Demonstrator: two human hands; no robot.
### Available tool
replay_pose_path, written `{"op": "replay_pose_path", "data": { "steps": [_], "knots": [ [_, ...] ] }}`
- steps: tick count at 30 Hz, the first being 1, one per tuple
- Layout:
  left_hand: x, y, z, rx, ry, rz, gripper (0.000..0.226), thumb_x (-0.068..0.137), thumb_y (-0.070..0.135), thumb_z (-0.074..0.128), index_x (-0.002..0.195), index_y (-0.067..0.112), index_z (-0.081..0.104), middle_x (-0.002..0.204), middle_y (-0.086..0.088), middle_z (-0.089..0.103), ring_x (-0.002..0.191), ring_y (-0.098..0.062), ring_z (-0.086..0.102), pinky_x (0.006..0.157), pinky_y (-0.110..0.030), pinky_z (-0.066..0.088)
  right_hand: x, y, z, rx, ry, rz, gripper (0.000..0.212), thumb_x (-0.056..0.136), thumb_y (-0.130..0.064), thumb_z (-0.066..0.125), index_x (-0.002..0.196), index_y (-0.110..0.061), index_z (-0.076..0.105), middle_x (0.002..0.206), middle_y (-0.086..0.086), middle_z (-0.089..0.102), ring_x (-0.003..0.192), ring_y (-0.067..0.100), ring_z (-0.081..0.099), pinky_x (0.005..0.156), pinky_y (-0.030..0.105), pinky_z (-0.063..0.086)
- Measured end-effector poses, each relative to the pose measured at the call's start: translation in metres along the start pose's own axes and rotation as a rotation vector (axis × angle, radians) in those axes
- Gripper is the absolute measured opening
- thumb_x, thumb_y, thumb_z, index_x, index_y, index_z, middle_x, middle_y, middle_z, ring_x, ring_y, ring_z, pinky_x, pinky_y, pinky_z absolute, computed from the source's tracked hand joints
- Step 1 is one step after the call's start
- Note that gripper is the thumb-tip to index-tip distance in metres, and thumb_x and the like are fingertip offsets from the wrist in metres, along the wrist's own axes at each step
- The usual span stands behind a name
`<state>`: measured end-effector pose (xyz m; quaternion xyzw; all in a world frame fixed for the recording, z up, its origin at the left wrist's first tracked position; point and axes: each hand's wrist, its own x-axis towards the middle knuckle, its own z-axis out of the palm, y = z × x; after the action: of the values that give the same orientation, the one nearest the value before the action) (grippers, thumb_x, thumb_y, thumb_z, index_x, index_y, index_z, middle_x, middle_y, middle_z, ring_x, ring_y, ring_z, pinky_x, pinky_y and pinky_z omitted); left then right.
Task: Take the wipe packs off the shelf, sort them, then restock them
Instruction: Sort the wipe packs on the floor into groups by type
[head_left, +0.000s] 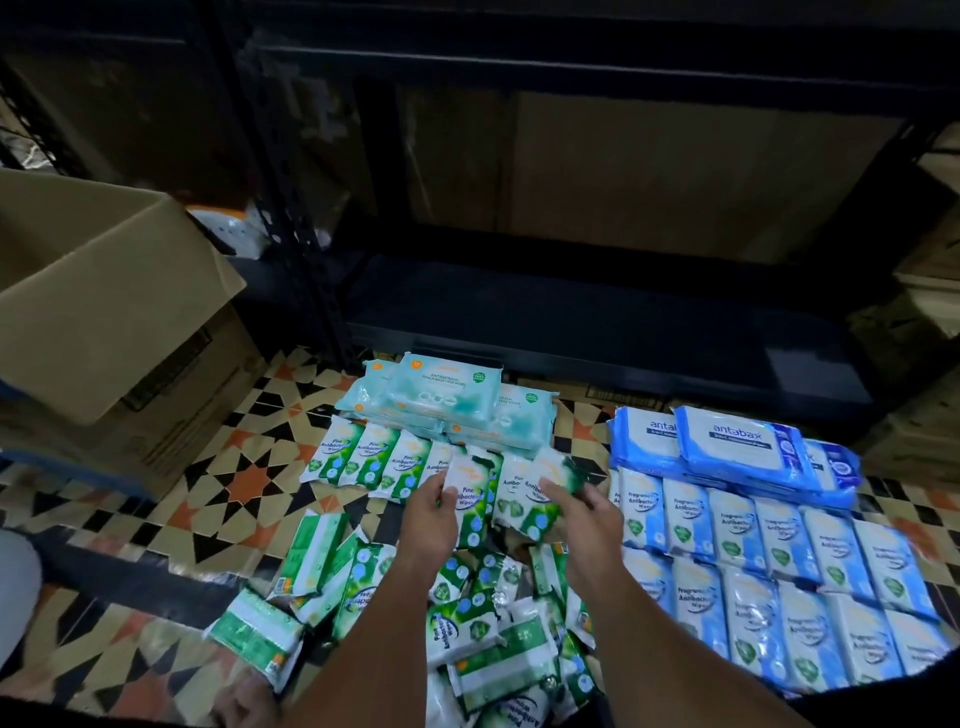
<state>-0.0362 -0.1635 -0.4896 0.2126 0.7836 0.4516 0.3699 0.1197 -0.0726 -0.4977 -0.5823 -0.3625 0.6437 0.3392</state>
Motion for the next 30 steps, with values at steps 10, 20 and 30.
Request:
{"op": "replay_pose_path", "data": {
  "steps": [10,20,30],
  "knots": [
    [0.057,-0.005,0.022,0.155,0.042,0.008,0.045,0.107,0.02,0.047,0.148,0.0,0.044,0.15,-0.019,0.047,0.136,-0.035,0.046,0.113,-0.042,0.039,0.055,0.033,0.044,-0.272,0.156,-0.012,0.048,0.095,-0.028,0.07,0.134,-0.002,0.059,0.128,0.015,0.064,0.117,0.034,0.06,0.094,0.034,0.046],
    [0.086,-0.028,0.047,0.471,0.165,0.114,0.027,0.106,0.022,0.047,0.104,0.007,0.069,0.09,-0.015,0.062,0.087,-0.033,0.058,0.075,-0.038,0.048,0.081,0.049,0.063,-0.547,0.323,-0.097,0.041,0.096,-0.032,0.065,0.126,-0.003,0.066,0.115,0.017,0.07,0.108,0.034,0.064,0.087,0.034,0.049],
    [0.094,-0.032,0.048,0.511,0.103,0.156,0.044,0.108,0.032,0.04,0.144,0.01,0.051,0.134,-0.015,0.045,0.112,-0.029,0.053,0.089,-0.03,0.04,0.084,0.063,0.057,-0.601,0.334,-0.257,0.037,0.091,-0.038,0.072,0.105,-0.004,0.071,0.09,0.008,0.066,0.081,0.024,0.059,0.073,0.033,0.05]
  ]
}}
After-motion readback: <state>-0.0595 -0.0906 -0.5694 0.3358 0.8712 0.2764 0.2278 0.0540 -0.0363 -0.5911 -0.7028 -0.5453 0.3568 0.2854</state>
